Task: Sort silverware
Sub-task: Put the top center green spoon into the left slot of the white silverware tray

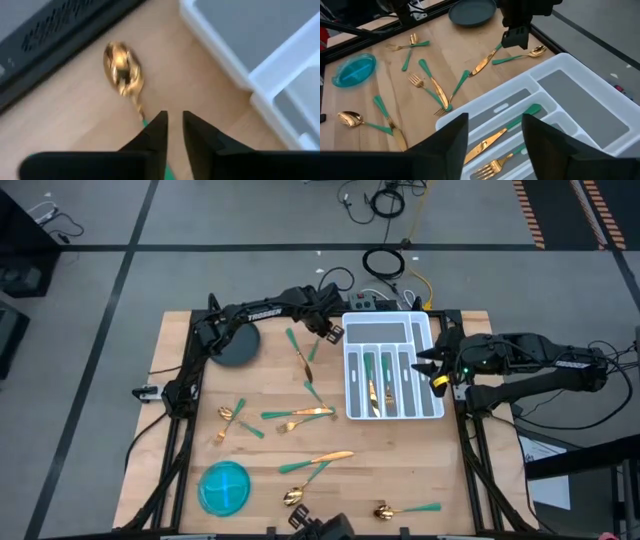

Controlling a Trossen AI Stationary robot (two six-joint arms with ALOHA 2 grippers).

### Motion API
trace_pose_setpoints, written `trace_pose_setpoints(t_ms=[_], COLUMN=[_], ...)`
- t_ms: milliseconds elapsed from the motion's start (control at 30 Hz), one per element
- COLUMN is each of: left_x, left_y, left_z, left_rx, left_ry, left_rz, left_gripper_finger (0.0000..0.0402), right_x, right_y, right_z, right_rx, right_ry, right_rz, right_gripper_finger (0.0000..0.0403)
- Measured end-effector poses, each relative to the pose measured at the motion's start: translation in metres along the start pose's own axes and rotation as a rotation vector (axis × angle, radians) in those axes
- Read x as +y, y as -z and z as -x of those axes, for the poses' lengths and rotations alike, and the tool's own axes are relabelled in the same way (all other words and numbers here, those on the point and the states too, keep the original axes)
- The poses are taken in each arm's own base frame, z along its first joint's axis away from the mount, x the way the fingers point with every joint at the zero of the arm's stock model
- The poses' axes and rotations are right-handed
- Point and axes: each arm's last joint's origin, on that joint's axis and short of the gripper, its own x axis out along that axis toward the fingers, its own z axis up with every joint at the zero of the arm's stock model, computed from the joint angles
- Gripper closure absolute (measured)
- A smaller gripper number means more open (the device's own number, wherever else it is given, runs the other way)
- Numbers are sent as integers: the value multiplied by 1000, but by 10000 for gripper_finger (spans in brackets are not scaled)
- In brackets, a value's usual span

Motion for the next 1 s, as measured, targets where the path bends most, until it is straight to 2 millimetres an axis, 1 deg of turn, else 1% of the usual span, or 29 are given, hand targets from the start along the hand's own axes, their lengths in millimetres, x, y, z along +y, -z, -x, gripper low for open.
trace_pose_setpoints(t_ms=[133,267,333,567,633,700,767,833,1000], left_x=[2,6,8,10,9,7,10,14,18], left_y=[1,3,3,17,16,13,14,15,14], left_z=[-2,-6,-10,-47,-48,-45,-44,-45,-45], left_rx=[-2,32,45,171,149,126,148,176,195], left_ry=[-45,-70,-62,-65,-89,-82,-77,-71,-43], left_rz=[-47,-40,-7,72,80,114,139,150,141], left_gripper_finger=[293,274,271,269,269,270,276,294,372], right_x=[0,0,0,0,0,0,0,0,1], right_y=[0,0,0,0,0,0,0,0,-1], right_z=[0,0,0,0,0,0,0,0,0], right_rx=[0,-1,0,0,2,3,2,2,-4], right_ry=[0,0,0,-2,-6,-8,-9,-9,-12], right_rz=[-11,-13,-1,11,11,12,11,11,9], right_gripper_finger=[182,168,168,167,167,167,167,167,167])
